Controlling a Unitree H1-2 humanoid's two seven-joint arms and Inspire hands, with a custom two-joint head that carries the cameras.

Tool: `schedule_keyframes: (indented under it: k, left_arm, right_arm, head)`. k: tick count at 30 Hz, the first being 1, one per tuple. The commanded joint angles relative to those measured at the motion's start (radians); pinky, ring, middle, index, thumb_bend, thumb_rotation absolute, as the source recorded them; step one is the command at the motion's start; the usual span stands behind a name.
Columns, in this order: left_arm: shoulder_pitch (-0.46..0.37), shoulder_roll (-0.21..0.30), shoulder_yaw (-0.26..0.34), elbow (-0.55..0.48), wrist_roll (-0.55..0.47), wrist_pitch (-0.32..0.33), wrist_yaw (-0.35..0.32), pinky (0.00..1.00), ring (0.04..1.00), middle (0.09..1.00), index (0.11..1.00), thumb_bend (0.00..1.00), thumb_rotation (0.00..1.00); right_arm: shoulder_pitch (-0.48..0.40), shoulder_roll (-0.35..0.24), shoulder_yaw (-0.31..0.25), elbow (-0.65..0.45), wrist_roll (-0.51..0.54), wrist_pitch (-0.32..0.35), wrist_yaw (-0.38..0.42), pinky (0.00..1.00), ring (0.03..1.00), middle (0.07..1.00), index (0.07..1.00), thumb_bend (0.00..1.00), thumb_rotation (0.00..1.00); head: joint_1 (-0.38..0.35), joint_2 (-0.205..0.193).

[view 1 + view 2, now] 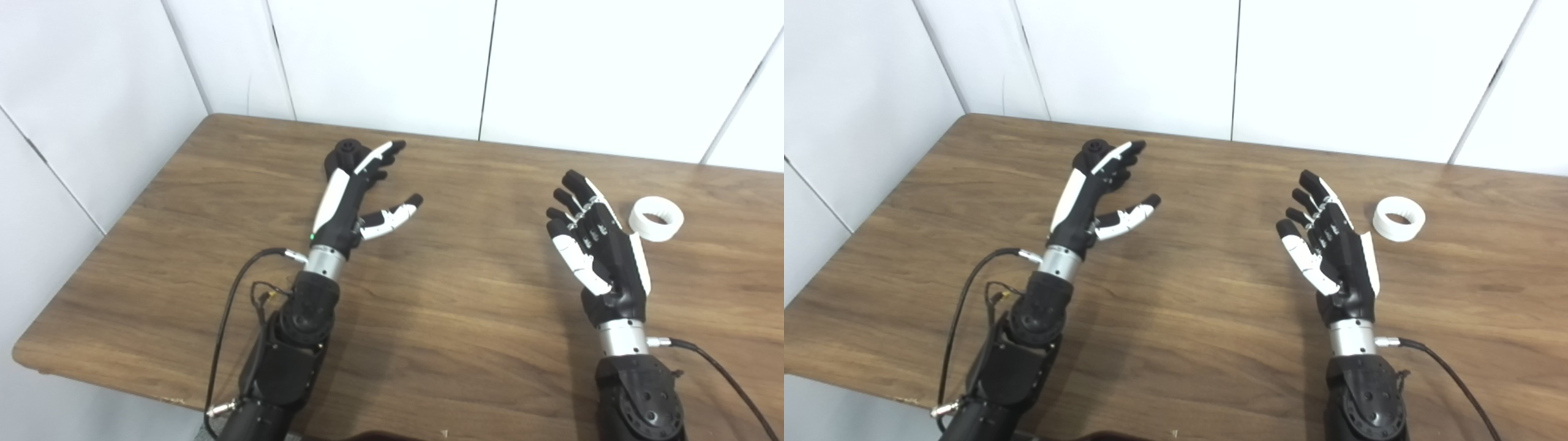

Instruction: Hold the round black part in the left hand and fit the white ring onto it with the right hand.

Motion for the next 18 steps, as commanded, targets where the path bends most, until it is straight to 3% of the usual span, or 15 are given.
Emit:
schedule_keyframes:
  k: [1,7,18]
  left_arm:
    - [-0.043,0.025,0.017,-0.030,0.004,-0.002,0.026,0.81,0.870,0.879,0.858,0.48,0.19]
    - [-0.053,0.042,0.051,-0.023,-0.037,0.004,0.016,0.80,0.885,0.899,0.865,0.48,0.14]
    - [-0.075,0.083,0.080,0.030,-0.030,0.004,0.046,0.76,0.873,0.908,0.865,0.53,0.22]
  right_arm:
    - [0.050,-0.024,-0.016,0.071,0.021,-0.025,0.014,0.81,0.883,0.906,0.865,0.57,0.41]
    - [0.047,-0.023,-0.018,0.073,0.020,-0.021,0.015,0.81,0.879,0.905,0.866,0.58,0.42]
    - [0.041,-0.024,-0.021,0.091,0.019,-0.032,0.022,0.80,0.883,0.909,0.865,0.59,0.43]
  head:
    - [0.001,0.000]
    - [0.005,-0.001]
    - [0.007,-0.005]
